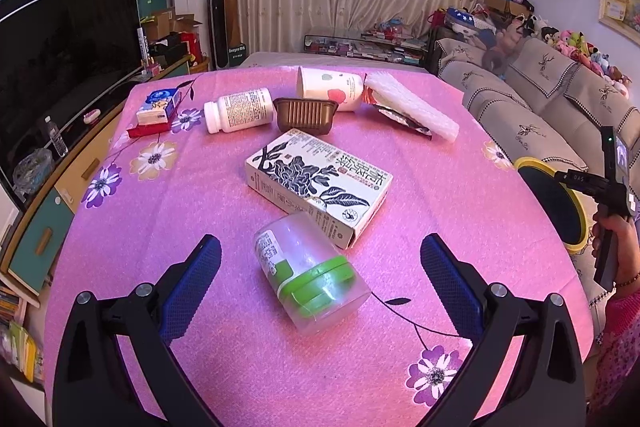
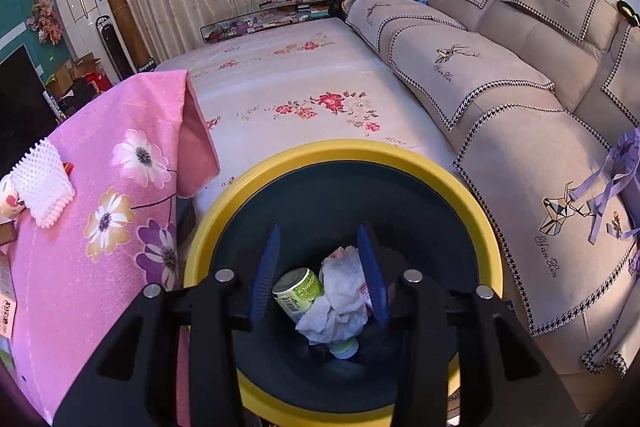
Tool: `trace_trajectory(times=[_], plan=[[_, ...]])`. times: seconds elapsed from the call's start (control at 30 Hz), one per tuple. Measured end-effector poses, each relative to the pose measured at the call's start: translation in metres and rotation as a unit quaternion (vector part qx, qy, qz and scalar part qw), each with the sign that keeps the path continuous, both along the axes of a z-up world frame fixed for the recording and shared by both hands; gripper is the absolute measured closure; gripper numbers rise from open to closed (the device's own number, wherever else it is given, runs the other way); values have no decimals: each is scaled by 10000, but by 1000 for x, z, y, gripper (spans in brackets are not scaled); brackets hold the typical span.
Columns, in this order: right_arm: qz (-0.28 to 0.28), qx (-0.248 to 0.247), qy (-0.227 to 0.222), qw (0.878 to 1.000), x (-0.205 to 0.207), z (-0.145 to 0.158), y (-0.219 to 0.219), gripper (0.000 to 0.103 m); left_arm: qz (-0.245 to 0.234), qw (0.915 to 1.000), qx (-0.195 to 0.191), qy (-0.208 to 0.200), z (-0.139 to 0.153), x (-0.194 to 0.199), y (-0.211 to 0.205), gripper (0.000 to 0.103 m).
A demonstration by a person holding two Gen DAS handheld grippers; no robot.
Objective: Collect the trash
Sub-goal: 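Grasp the clear green-lidded jar with the left gripper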
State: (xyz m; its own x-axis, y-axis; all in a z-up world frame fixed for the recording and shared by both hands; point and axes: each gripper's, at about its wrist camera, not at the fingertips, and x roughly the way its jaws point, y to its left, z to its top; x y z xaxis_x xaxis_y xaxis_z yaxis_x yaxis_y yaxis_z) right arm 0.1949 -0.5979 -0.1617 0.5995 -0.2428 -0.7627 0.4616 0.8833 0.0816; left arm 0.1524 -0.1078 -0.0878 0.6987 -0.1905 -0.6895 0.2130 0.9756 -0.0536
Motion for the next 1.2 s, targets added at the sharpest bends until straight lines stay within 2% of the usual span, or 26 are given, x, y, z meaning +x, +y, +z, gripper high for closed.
trace_trajectory(times=[0.13,0.6,0.73,0.93,1.2], plan=[[99,22,-63,9999,-5,3,9,59,0,9999,73,142,-12,0,-1,5],[350,157,-56,9992,0,-1,29,59,362,9979,14,545,-43,23,6,5],[389,175,-30,9991,0,-3,30,59,430,9967,160,664,-51,30,10,5],[384,187,-31,9991,-1,-2,30,59,473,9965,375,570,-44,29,28,5],[556,167,-12,9983,5,1,42,59,409,9960,156,779,-36,46,36,5]])
